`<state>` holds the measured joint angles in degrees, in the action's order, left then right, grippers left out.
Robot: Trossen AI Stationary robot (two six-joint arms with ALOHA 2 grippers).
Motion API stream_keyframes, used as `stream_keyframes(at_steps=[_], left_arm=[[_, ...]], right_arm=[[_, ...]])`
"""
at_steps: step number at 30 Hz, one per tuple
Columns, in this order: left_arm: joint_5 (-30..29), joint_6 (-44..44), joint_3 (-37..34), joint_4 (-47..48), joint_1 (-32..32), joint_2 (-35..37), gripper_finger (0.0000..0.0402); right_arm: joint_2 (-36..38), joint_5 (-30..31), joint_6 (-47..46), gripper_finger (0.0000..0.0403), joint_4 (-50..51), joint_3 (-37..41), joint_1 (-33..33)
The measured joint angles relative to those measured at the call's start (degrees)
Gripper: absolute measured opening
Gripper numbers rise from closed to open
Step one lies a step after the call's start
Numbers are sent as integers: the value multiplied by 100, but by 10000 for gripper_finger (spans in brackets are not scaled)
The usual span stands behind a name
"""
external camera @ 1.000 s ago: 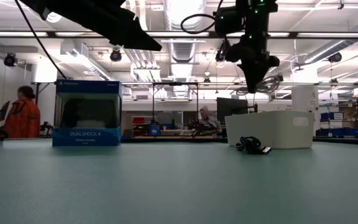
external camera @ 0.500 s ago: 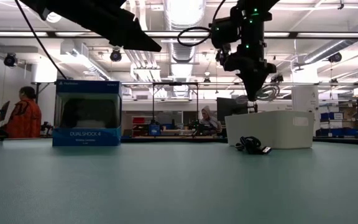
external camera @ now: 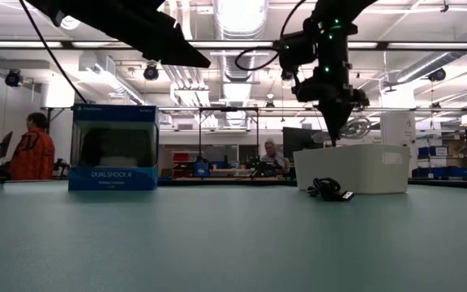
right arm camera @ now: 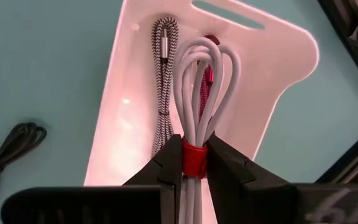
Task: Pick and place USB-C Cables
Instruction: Put the white charger cable into the white container
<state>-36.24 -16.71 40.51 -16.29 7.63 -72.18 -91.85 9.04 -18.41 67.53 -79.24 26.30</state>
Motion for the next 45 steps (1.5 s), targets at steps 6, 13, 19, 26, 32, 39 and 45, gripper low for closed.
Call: stream_keyframes(at_steps=[6, 13, 19, 26, 32, 39, 45], left_arm=[[0, 0, 0, 0, -1, 0, 206], [1, 0, 0, 0, 0, 0, 206], [1, 0, 0, -2, 0, 0, 206], [1, 2, 0, -2, -1, 0, 206], [0, 2, 0, -2, -1, 0, 206], [1, 2, 0, -2, 0, 0, 206], [1, 2, -1, -2, -1, 0, 206]], right_arm=[[24, -7, 40, 43, -272, 483, 58], [24, -61, 187, 43, -615, 894, 275], [26, -352, 307, 43, -1012, 1130, 484], [30, -367, 354, 43, -1439, 1450, 601], [30, -367, 365, 43, -1776, 1730, 607], [30, -363, 346, 43, -2064, 1940, 610], [40, -391, 293, 43, -2331, 2104, 612]])
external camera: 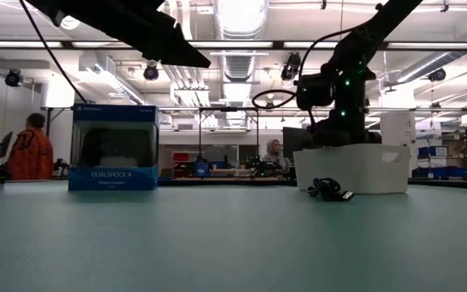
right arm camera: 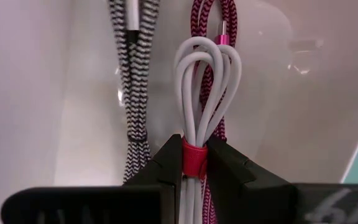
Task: Pick and place USB-C Cables
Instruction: Put the white charger cable into the white container
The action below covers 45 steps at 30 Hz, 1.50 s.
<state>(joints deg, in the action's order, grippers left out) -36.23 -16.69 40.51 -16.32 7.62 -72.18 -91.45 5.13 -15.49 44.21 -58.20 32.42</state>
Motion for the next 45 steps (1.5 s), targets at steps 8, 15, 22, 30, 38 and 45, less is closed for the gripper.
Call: stream_keyframes(at_steps=[8, 15, 22, 30, 38, 45], left_arm=[[0, 0, -2, -2, 0, 0, 206], [-1, 0, -2, 0, 0, 0, 206], [-1, 0, -3, -1, 0, 0, 206], [-1, 0, -4, -2, 0, -2, 206], [-2, 0, -4, -2, 0, -1, 206], [-1, 0, -4, -8, 0, 0, 206]], right_arm=[[6, -15, -9, 43, -108, 64, 4], [3, -3, -10, 48, -126, 66, 3], [1, 0, -48, 78, -126, 66, 2], [1, 9, -61, 116, -123, 66, -2], [68, 65, -116, 137, -64, 66, -2], [290, -4, -161, 135, 5, 73, -2]])
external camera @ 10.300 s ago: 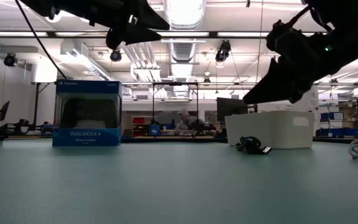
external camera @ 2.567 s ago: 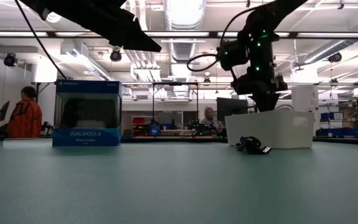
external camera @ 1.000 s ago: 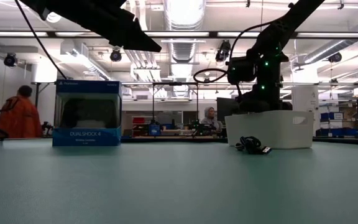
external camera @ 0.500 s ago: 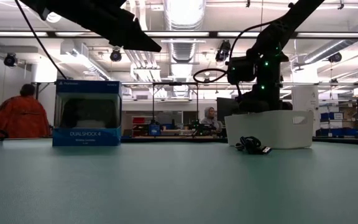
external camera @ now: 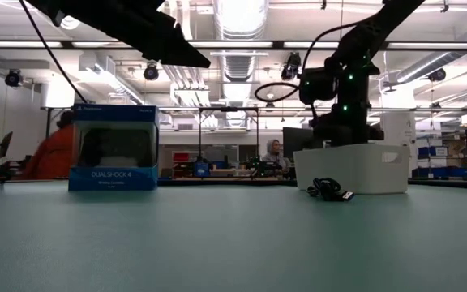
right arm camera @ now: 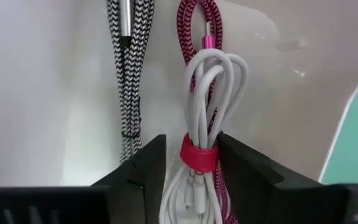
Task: Pick and place USB-C Cables
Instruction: Put the white charger cable into the white container, then put the black charger cable into the white container
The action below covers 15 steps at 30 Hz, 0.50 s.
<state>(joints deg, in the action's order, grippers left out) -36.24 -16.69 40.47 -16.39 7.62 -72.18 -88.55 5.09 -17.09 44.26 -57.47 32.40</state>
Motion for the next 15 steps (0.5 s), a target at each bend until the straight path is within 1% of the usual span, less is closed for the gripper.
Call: stream_keyframes(at_steps=[7, 15], left_arm=[[0, 13, 0, -11, 0, -2, 206], [1, 487, 0, -100, -3, -2, 206]], right_arm=[[434, -43, -4, 130, 202, 0, 0], [1348, -104, -255, 131, 392, 0, -95]])
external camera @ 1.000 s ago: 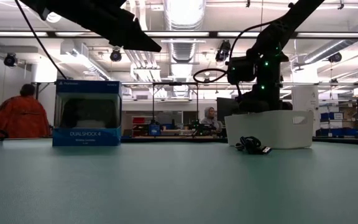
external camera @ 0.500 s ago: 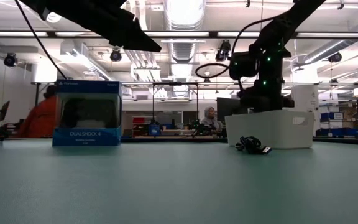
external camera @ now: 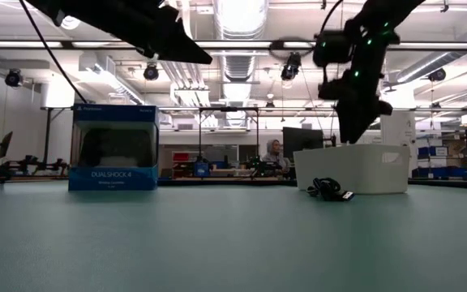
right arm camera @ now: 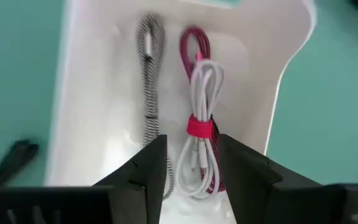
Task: Pick and place USB-C Cables
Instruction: Put the black charger cable into the white container
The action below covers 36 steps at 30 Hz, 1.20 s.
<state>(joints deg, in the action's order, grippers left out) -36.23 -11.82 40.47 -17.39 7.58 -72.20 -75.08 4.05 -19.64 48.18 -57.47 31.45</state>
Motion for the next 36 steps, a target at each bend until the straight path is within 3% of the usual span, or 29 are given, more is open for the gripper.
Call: stream_keyframes(at_steps=[13, 18, 24, 36], left_arm=[[1, 2036, 0, -8, 1, 0, 205], [0, 3004, 0, 35, 26, 0, 205], [5, 3581, 24, 46, 148, -123, 205], [27, 4301, 822, 51, 180, -1402, 205]], right_arm=[[1409, 177, -339, 113, -225, 112, -1285], [1839, 820, -383, 106, -1181, 581, -2139], [2335, 1502, -152, 96, -2762, 1460, -2955], [3101, 1544, 890, 79, -4729, 3013, -3378]])
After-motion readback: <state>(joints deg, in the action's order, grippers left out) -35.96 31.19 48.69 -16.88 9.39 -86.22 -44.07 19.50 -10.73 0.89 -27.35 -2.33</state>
